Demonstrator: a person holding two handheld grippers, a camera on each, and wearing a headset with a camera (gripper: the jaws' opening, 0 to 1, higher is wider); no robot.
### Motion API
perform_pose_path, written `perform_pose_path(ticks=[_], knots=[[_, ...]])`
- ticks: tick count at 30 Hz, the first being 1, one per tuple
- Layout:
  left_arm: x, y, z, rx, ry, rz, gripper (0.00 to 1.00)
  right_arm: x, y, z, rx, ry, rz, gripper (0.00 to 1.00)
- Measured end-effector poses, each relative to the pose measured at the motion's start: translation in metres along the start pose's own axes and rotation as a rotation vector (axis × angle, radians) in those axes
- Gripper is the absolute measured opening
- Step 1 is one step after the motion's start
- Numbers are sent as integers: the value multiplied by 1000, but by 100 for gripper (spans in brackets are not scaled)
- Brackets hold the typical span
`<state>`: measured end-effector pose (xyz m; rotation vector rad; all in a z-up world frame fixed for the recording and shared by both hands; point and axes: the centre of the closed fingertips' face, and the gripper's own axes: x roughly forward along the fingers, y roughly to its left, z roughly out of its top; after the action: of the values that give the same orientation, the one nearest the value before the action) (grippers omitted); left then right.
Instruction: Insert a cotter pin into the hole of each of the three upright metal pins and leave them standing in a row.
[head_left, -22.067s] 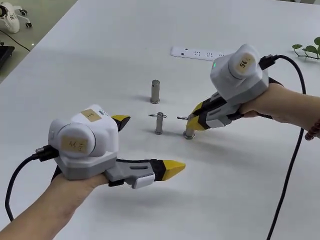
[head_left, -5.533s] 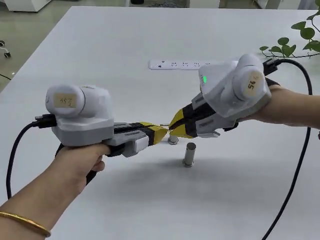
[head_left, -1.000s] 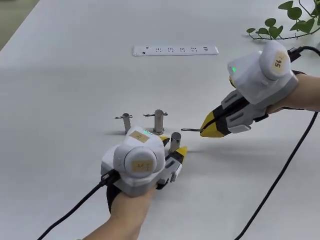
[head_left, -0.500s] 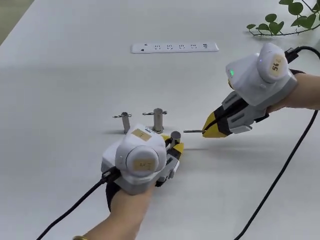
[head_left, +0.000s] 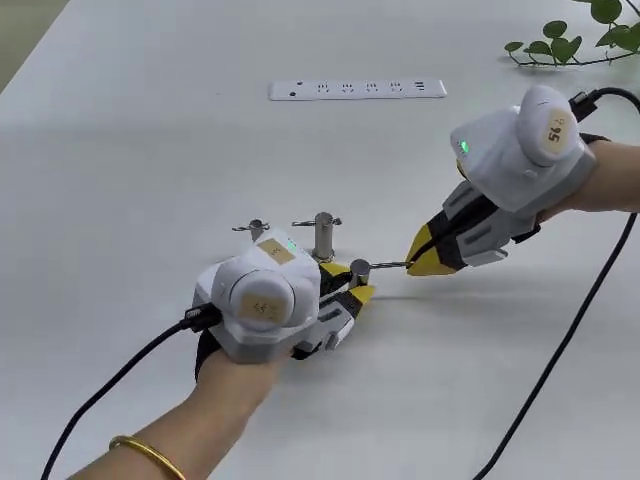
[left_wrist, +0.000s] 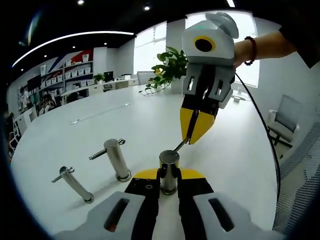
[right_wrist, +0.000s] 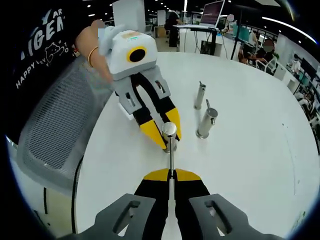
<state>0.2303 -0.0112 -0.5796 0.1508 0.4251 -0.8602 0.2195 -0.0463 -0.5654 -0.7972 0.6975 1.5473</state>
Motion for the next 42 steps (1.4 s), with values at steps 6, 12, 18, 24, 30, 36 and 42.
perform_pose_path(ticks=[6, 12, 18, 24, 30, 36, 42], knots=[[0, -1, 0, -3, -6, -23, 10, -1, 1, 0, -6, -4, 9, 0], [1, -1, 1, -8, -9, -37, 10, -1, 1, 1, -10, -10, 8, 0], [2, -1, 1, -6, -9, -53, 10, 0, 1, 2, -22, -11, 9, 0], [2, -1, 1, -10, -15, -58, 10, 2, 0, 1, -30, -7, 8, 0], [3, -2, 1, -21, -21, -57, 10, 5, -1, 5, -43, -10, 10, 0], [3, -2, 0, -34, -30, -57, 10, 6, 0, 6, -56, -3, 12, 0], [3, -2, 0, -49, -44, -52, 10, 7, 2, 8, -41, -8, 14, 0]])
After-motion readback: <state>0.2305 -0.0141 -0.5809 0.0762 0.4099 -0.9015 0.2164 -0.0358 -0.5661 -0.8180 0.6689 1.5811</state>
